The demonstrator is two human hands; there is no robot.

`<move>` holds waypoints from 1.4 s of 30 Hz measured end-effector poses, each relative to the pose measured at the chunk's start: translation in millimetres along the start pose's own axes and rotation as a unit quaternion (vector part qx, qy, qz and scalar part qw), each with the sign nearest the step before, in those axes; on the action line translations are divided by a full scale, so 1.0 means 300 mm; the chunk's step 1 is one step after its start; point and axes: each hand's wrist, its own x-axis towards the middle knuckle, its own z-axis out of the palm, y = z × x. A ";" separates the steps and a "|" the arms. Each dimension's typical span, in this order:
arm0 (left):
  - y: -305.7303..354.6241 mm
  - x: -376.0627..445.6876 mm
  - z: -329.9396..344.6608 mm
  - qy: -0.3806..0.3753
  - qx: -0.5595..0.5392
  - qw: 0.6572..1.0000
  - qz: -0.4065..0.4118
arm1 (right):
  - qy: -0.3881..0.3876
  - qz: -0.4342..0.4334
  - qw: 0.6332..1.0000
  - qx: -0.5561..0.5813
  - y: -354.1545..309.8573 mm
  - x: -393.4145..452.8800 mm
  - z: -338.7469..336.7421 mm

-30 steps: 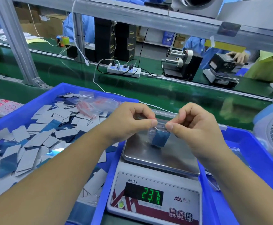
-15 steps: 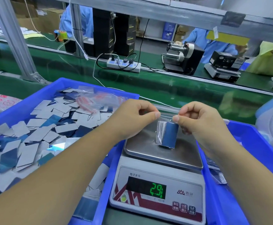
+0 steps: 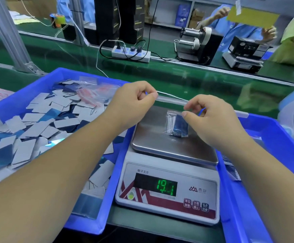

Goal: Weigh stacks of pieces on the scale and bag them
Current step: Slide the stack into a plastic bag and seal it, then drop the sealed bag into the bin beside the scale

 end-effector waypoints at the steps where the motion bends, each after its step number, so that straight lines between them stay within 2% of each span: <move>1: -0.002 0.000 0.001 -0.003 0.002 1.000 0.000 | -0.006 0.002 1.000 -0.003 -0.001 0.000 0.001; 17: 0.010 -0.010 -0.003 -0.026 0.008 1.000 0.009 | -0.034 0.011 0.999 0.032 -0.006 -0.015 -0.006; 29: 0.006 -0.026 0.000 -0.032 0.033 0.999 0.012 | -0.060 -0.009 0.998 -0.003 0.001 -0.021 0.013; 32: 0.017 -0.032 0.002 -0.039 0.040 0.998 0.022 | -0.087 -0.019 0.992 -0.094 0.000 -0.024 0.026; 36: 0.055 -0.034 0.016 -0.077 0.077 0.993 0.042 | -0.096 -0.048 0.964 -0.245 0.000 -0.029 0.046; 42: 0.146 -0.023 0.042 -0.147 0.134 0.978 0.069 | -0.124 -0.059 0.962 -0.238 -0.041 -0.034 0.028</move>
